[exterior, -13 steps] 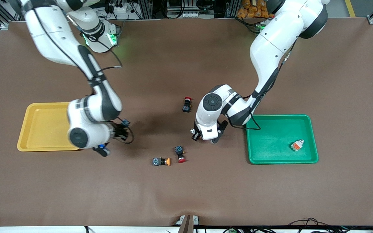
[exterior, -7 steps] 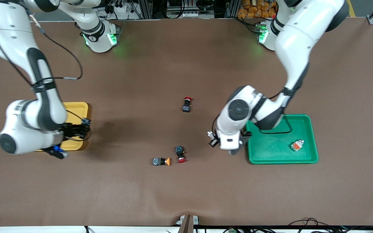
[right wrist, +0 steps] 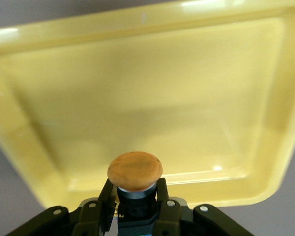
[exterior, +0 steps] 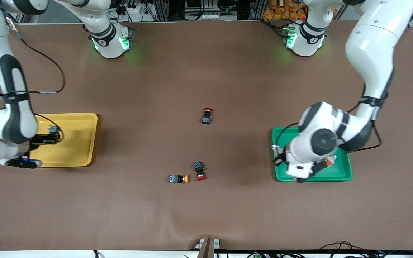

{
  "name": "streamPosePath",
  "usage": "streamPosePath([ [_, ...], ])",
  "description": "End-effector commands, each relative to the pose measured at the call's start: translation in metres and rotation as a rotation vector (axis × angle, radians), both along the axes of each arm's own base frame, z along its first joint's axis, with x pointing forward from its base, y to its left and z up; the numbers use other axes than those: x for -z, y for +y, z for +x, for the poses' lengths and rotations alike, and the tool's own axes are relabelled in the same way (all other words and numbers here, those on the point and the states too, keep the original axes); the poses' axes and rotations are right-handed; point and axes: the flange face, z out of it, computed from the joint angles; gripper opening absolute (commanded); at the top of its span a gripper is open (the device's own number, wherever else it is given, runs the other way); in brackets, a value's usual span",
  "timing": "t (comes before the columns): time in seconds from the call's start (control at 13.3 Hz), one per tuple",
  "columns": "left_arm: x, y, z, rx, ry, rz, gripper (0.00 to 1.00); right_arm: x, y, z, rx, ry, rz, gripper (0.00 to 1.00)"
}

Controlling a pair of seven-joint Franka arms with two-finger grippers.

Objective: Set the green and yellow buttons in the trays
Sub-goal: 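Open both grippers over the trays, dropping white and yellow-capped buttons, then raise the left arm to rest while the right gripper reaches another button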

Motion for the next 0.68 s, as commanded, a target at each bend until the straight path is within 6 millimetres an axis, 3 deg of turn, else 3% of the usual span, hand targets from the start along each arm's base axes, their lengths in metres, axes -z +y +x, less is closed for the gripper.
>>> streamPosePath([
  [0.0, 0.019, 0.057, -0.003, 0.088, 0.035, 0.005, 0.00, 0.016, -0.027, -0.010, -0.066, -0.028, 0.010, 0.00],
  [0.08, 0.026, 0.064, -0.003, 0.087, 0.041, 0.000, 0.02, 0.031, -0.038, -0.014, -0.074, -0.031, 0.017, 0.00],
  [0.15, 0.025, 0.064, -0.003, 0.085, 0.040, 0.000, 0.67, 0.044, -0.045, -0.019, -0.073, -0.030, 0.024, 0.00],
  [0.23, 0.022, 0.065, -0.002, 0.082, 0.034, 0.002, 1.00, 0.051, -0.046, -0.022, -0.082, -0.034, 0.029, 0.00],
  [0.38, 0.006, 0.069, 0.001, 0.080, 0.013, 0.009, 1.00, 0.066, -0.045, -0.028, -0.081, -0.043, 0.031, 0.00],
  [0.53, -0.029, 0.070, 0.002, 0.085, -0.035, 0.027, 1.00, 0.073, -0.045, -0.029, -0.073, -0.037, 0.035, 0.52],
  [0.6, -0.052, 0.073, 0.003, 0.098, -0.065, 0.040, 1.00, 0.072, -0.044, -0.029, -0.066, -0.034, 0.033, 0.89],
])
